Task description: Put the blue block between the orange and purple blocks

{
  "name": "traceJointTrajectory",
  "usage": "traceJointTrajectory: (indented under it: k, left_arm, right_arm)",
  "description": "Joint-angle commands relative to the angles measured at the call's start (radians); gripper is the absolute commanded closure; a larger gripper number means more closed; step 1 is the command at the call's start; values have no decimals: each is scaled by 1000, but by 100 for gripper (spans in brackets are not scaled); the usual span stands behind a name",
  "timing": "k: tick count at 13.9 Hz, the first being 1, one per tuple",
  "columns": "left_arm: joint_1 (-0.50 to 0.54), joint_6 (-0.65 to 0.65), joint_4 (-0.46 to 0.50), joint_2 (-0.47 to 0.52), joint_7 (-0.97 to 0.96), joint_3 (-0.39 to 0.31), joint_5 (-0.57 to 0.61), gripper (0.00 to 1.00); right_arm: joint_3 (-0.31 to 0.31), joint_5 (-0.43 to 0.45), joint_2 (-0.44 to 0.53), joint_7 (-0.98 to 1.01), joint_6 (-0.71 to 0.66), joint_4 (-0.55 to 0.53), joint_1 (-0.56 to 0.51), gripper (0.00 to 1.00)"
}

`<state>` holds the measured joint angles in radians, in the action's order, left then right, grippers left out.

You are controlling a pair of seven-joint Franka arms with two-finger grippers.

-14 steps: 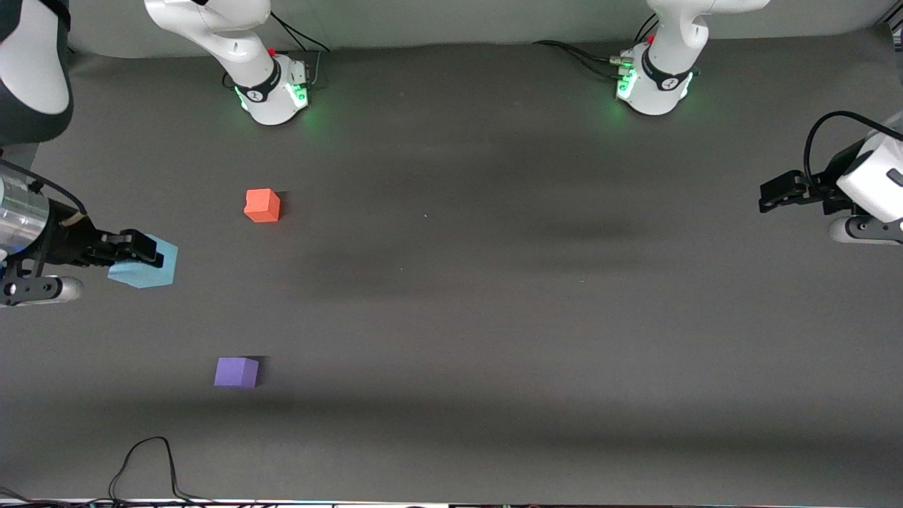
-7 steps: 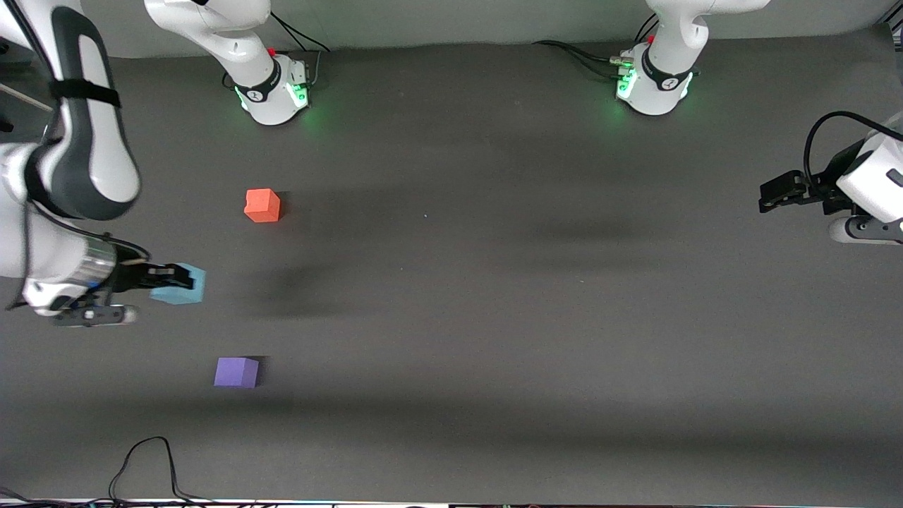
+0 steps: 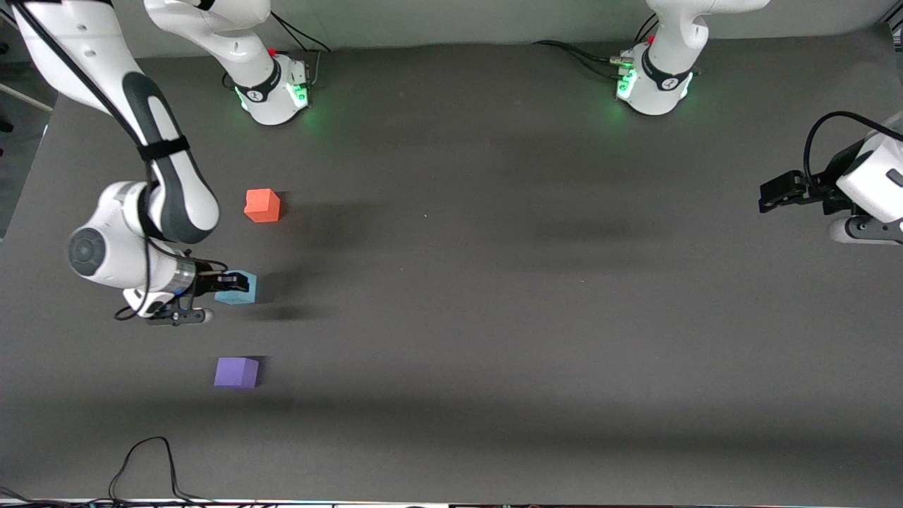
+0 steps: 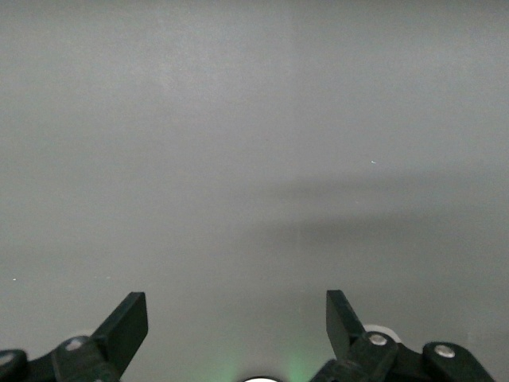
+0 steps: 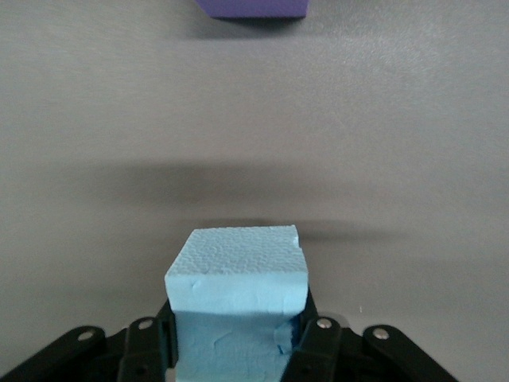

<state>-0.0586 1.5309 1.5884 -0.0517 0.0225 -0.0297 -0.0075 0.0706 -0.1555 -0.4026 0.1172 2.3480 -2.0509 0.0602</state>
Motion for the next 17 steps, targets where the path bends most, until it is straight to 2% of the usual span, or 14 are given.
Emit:
traceJointTrajectory:
  k: [1, 3, 5, 7, 8, 10, 12, 15, 17]
  left_arm:
    - [0, 5, 12, 10, -1, 2, 12, 0]
    - [0, 5, 12, 10, -1, 2, 12, 0]
    - [2, 5, 12, 12, -1, 2, 12, 0]
    - [2, 5, 13, 10, -1, 2, 11, 0]
    - [2, 5, 12, 10, -1, 2, 9, 0]
    - [2, 5, 12, 12, -1, 2, 6, 0]
    - [2, 5, 12, 12, -1, 2, 6, 0]
    - [2, 2, 12, 13, -1, 2, 6, 0]
    - [2, 2, 12, 13, -1, 2, 6, 0]
  right_arm:
    - [6, -24, -45, 33, 101, -29, 18, 44]
    - [6, -24, -58, 32, 148, -57, 18, 43]
    - [6, -24, -59, 27, 152, -64, 18, 35]
    - [6, -26, -53, -16, 140, -58, 18, 0]
    - [5, -26, -39, -34, 128, -54, 21, 0]
    - [6, -24, 22, -33, 14, -6, 26, 0]
    - [9, -13, 106, -10, -149, 63, 23, 0]
    - [11, -10, 252, 27, -292, 123, 23, 0]
    - [12, -9, 330, 62, -422, 202, 18, 0]
